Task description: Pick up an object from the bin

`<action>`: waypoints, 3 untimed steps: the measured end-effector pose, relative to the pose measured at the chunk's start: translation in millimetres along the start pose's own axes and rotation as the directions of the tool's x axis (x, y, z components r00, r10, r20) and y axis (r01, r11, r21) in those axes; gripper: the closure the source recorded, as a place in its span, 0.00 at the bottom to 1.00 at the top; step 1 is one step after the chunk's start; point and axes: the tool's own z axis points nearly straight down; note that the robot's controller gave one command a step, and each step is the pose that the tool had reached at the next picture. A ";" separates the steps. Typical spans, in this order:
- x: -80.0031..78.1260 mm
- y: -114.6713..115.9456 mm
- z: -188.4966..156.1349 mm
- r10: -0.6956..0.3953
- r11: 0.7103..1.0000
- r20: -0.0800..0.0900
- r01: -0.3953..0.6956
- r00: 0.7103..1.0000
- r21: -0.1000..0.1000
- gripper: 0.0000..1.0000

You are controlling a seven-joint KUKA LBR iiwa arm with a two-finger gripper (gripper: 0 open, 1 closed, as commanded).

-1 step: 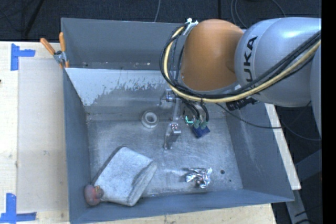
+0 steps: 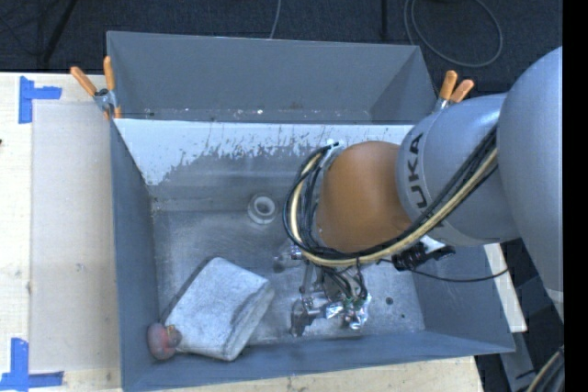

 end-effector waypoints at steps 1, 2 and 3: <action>-22.9 48.8 19.3 -0.106 0.994 0.011 0.106 0.994 0.009 0.00; -24.2 47.4 17.2 -0.102 0.995 0.016 0.101 0.995 0.008 1.00; -36.8 52.8 -122.5 -0.139 0.990 0.023 0.139 0.990 0.001 1.00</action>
Offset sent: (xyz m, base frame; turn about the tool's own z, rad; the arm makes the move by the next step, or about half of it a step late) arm 0.0175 0.0539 -0.0207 -0.1070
